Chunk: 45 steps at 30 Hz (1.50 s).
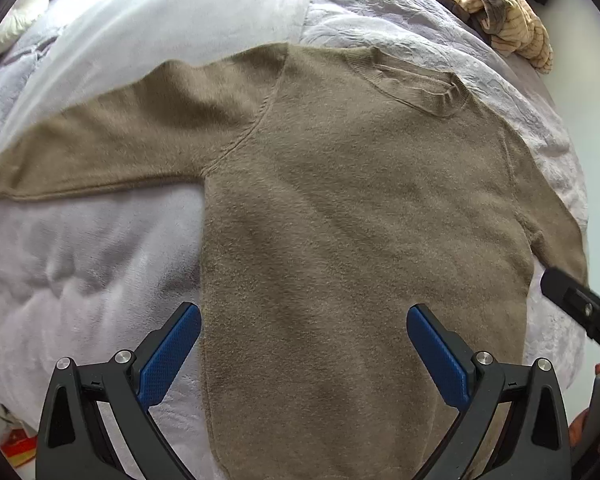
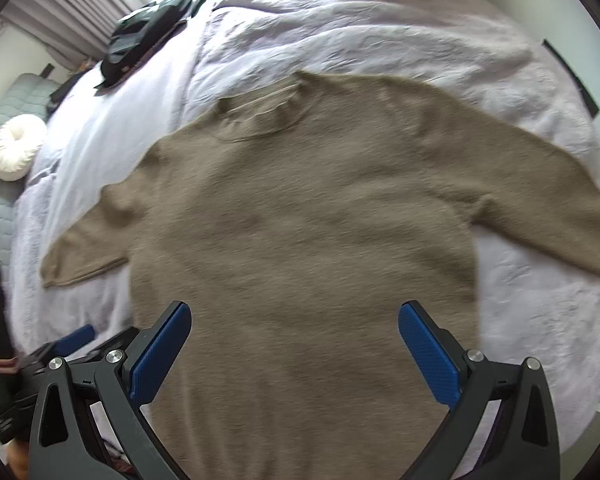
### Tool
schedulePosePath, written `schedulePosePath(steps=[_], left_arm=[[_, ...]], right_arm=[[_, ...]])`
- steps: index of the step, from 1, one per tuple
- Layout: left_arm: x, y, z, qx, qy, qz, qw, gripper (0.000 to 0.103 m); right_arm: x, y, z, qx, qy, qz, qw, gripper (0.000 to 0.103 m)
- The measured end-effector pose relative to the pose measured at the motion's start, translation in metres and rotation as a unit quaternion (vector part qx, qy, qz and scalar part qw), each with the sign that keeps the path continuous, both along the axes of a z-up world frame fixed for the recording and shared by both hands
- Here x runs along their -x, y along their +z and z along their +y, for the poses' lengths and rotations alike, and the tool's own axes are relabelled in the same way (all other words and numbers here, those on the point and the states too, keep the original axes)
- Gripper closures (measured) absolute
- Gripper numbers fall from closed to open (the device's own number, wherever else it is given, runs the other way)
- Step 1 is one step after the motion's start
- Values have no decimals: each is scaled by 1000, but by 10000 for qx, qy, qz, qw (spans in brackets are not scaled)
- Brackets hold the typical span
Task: Fold small clothes
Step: 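Grasp the sweater's side edge with the left tool and lift it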
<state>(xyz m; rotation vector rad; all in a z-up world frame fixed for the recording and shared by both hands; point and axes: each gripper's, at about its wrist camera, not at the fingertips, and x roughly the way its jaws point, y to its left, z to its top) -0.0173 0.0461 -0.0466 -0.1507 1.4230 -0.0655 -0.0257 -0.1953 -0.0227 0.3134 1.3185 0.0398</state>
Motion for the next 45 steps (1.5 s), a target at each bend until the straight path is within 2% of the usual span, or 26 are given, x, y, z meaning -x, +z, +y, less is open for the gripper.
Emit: schedulePosePath(steps=[3,8,12,14,19,25,30,31,32,33,35,37,41,45], left_arm=[[0,-8,23,296,243,-52,9993,0],[-10,-18,86,500,850,-348,9945,0],[-19,-29,159,531,1533,-722,9841,0],[-22,-39,203,560,1974,-914,9744,0],[-27,-66,282,600,2779,-1146,9519,0],[-40,-93,329,1069,3303,-1434,9268,0],[-45,-94,347,1418,3537,-1903,9048,3],[-43,-93,350,1487,3574,-1999,9001,17],[-42,-92,351,1579,3578,-2065,8969,39],[-43,-92,351,1700,3555,-2080,8952,50],[-42,-92,353,1993,3439,-2183,8913,95],[-41,-87,349,2194,3202,-2371,8906,97],[-43,-57,325,2168,2704,-2727,8975,97],[-54,-19,282,2333,2037,-3027,9013,97]], right_arm=[[-4,-12,18,-266,293,439,9983,0],[-1,-23,54,-310,666,540,9958,0],[2,-33,79,-417,833,641,9936,0],[5,-40,92,-447,931,717,9921,0],[10,-53,119,-457,1138,897,9884,0],[14,-65,139,-433,1321,1090,9843,0],[14,-71,151,-401,1402,1152,9826,0],[15,-70,153,-408,1414,1158,9823,0],[14,-70,153,-420,1429,1165,9820,0],[14,-70,154,-432,1451,1169,9815,0],[14,-70,159,-462,1523,1161,9804,0],[15,-69,162,-483,1599,1133,9794,0],[16,-66,165,-510,1709,1044,9784,0],[15,-65,161,-589,1623,978,9801,0]])
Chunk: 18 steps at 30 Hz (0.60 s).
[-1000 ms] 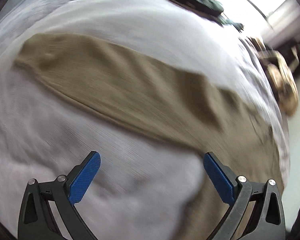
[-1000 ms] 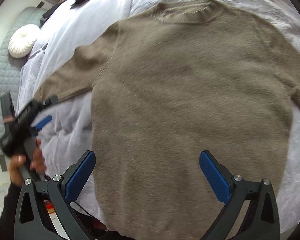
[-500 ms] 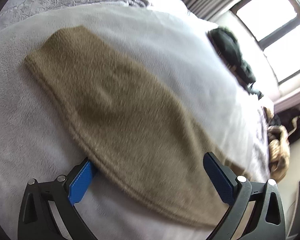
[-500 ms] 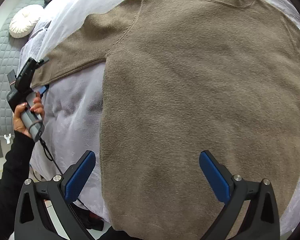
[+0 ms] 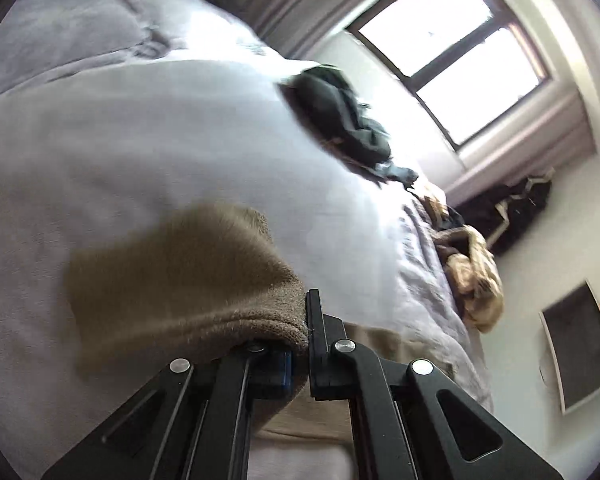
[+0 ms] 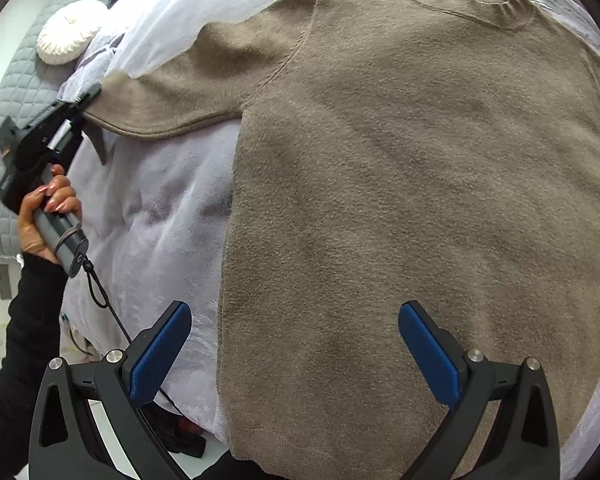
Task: Fold small clothes
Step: 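Grasp the sweater's side edge with the left tool and lift it, then fold the gripped side over the sweater body with the left tool, release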
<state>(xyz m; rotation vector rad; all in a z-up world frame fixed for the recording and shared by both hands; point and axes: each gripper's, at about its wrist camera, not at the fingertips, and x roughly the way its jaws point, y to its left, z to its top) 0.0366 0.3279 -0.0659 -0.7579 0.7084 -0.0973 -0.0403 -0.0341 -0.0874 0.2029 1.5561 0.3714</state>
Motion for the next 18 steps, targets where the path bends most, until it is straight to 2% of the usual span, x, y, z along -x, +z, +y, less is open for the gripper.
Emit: schedulePosePath(steps=[4,8,13,18], left_arm=[[-17,32,-62,-134,-711,-312,9969,97],[-36,52,-150,-323,-1579,-402,9861,97],[-50,41,-252,-576,-2438,-138,9680,97],[-55,5,-330,-1075,-3015,322,9468,97]], right_arm=[[-1,7,-18,-63,-221,-98,9997,0],[1,15,-47,-111,-574,-191,9981,0],[5,23,-91,-154,-1082,-271,9936,0],[13,18,-139,-147,-1619,-221,9865,0]])
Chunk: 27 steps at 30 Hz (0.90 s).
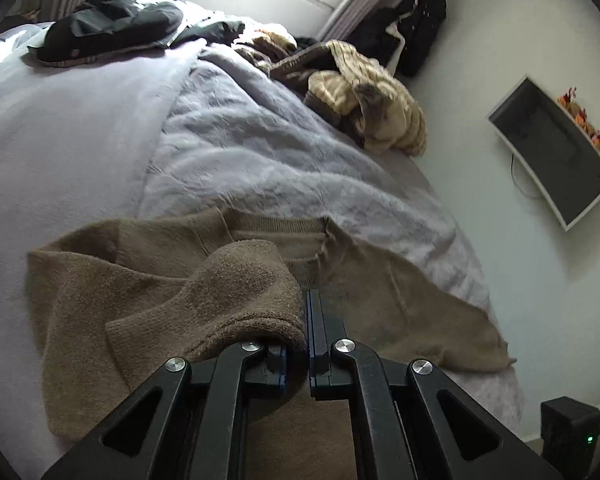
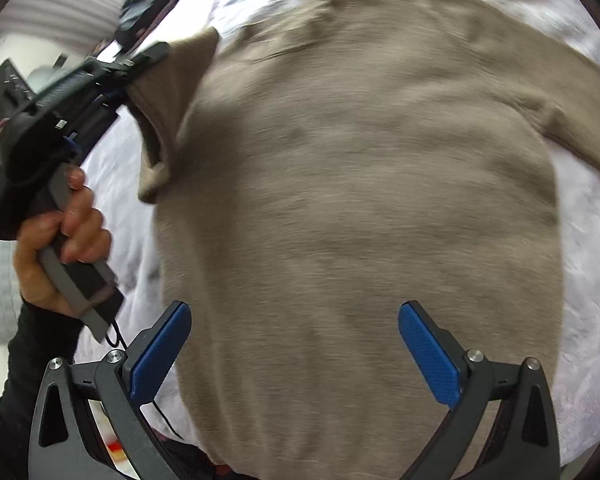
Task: Fold small clothes
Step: 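Fold the gripped side over the sweater body with the left tool, release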
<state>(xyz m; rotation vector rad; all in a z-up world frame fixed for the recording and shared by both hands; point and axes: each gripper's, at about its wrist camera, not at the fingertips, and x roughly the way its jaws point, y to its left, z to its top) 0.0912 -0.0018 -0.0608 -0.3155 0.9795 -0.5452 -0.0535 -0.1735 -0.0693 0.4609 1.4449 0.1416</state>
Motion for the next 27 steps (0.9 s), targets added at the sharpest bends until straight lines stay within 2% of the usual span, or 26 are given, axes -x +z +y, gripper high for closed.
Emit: schedulePosePath(steps=[3,4,5,7,8,11,14,16,18,20,21,24,25,27], left_arm=[[1,-28,-31,-427,-181,310,9984,96],[2,-35,-37,-613,-196,382,9972,82],[2,-42,-44,-848,-202,463,9951,43],[6,-47,-47,-1244,-42,457,9912,1],[11,-43,-45,-1360,73,301,9902,1],[20,-27,-27,-1431,137,219,9894,1],[31,-9,8,-1509,469,103,9874,1],[37,-1,41,-1716,864,87,9813,1],[43,1,72,-1954,1227,101,9730,1],[41,-3,99,-2246,1501,150,9627,1],[39,-9,109,-2383,1595,244,9577,1],[28,-28,136,-2496,1842,585,9489,1],[23,-35,144,-2482,1924,673,9470,1],[17,-45,151,-2452,1930,825,9465,1]], right_arm=[[5,-9,-22,-10,-240,106,9997,0],[5,-12,-28,-7,-286,138,9995,0],[6,-15,-33,4,-334,179,9993,0],[5,-19,-39,33,-382,228,9990,0],[3,-21,-41,51,-389,235,9990,0],[-7,-19,-45,180,-325,182,9991,0],[-29,-12,-34,549,28,-61,9985,0],[-45,-2,-17,882,415,-396,9945,0],[-62,8,6,1271,902,-772,9848,0],[-77,15,37,1741,1524,-1158,9659,0],[-85,17,57,2036,1901,-1379,9505,0],[-101,5,113,2916,3018,-1917,8872,0],[-106,-6,129,3261,3378,-2057,8586,1],[-115,-25,149,3780,3847,-2202,8128,10]])
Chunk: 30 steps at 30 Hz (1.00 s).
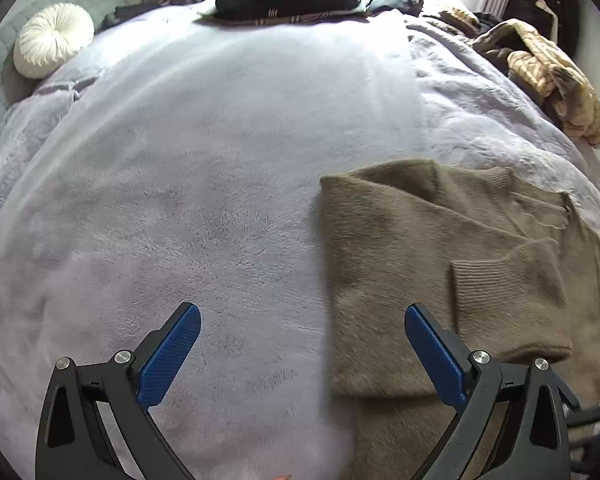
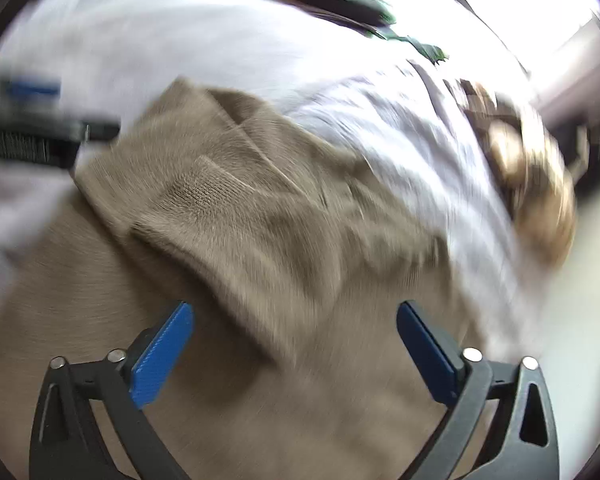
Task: Fold small clothes
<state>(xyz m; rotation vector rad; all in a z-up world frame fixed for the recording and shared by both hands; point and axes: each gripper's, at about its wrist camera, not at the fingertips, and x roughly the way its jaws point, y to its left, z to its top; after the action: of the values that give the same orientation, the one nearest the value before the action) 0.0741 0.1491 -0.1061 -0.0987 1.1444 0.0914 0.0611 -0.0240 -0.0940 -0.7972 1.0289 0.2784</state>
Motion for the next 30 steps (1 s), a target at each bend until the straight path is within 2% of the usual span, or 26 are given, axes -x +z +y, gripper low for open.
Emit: schedulePosePath(steps=[1,2,3,4,6,7,8,9,10,11,12,13,14,15,16,17,18,20,21,22,24,27,30], left_arm=[[-4,-8,2,0,25,105,9999,1],[-6,-14,3,4,42,172,9998,1],[-7,-19,4,11,52,218,9997,1],[-7,-23,3,-1,57,255,9997,1],[-7,-30,4,-51,46,320,9995,1],[-5,-30,2,-67,37,314,9995,1],[-4,-31,2,-72,25,308,9995,1],[-3,-32,2,-93,19,316,9995,1],[-2,-32,2,-112,19,307,9995,1],[-2,-32,1,-126,14,289,9995,1],[-1,-31,-1,-131,1,288,9995,1],[-2,-32,-2,-130,-15,293,9995,1],[-2,-32,-4,-130,-34,302,9995,1],[-2,-33,-5,-118,-48,320,9994,1],[-3,-34,-7,-121,-35,347,9993,1],[-4,-34,-7,-117,-14,381,9992,1],[-5,-35,-7,-74,10,426,9991,1],[-5,-38,-3,94,85,522,9986,1],[-6,-39,-2,160,120,555,9983,1],[-5,-39,-1,205,153,582,9980,1],[-6,-35,2,267,201,593,9977,1],[-15,-22,3,358,122,324,9988,1],[-39,-23,3,672,22,366,9971,1]], right_arm=[[-4,-10,7,291,180,-113,9993,21],[-9,-23,11,587,341,-181,9975,48],[-14,-29,11,613,373,-100,9974,69],[-24,-31,7,426,251,120,9987,93],[-37,-13,-20,-454,-322,290,9980,93],[-44,-2,-35,-910,-686,292,9931,93],[-50,10,-57,-1428,-1120,287,9830,93],[-54,19,-85,-1962,-1605,279,9669,93],[-57,24,-117,-2529,-2133,300,9432,92],[-58,24,-137,-2892,-2478,335,9240,91],[-57,21,-167,-3406,-2980,418,8908,91],[-55,12,-197,-3904,-3459,566,8513,91],[-51,1,-218,-4259,-3783,734,8186,91],[-47,-8,-231,-4492,-4002,879,7939,90],[-41,-22,-246,-4780,-4259,1077,7606,86],[-36,-30,-251,-4943,-4364,1185,7425,83],[-31,-37,-256,-5032,-4460,1264,7293,80],[-18,-46,-259,-5307,-4573,1329,7012,58],[-14,-48,-261,-5482,-4600,1315,6860,54],[-12,-49,-262,-5608,-4640,1302,6732,47],[-9,-48,-266,-5714,-4784,1263,6547,45],[-7,-44,-274,-5670,-4931,1182,6491,43],[-5,-43,-282,-5619,-4964,1207,6506,43]])
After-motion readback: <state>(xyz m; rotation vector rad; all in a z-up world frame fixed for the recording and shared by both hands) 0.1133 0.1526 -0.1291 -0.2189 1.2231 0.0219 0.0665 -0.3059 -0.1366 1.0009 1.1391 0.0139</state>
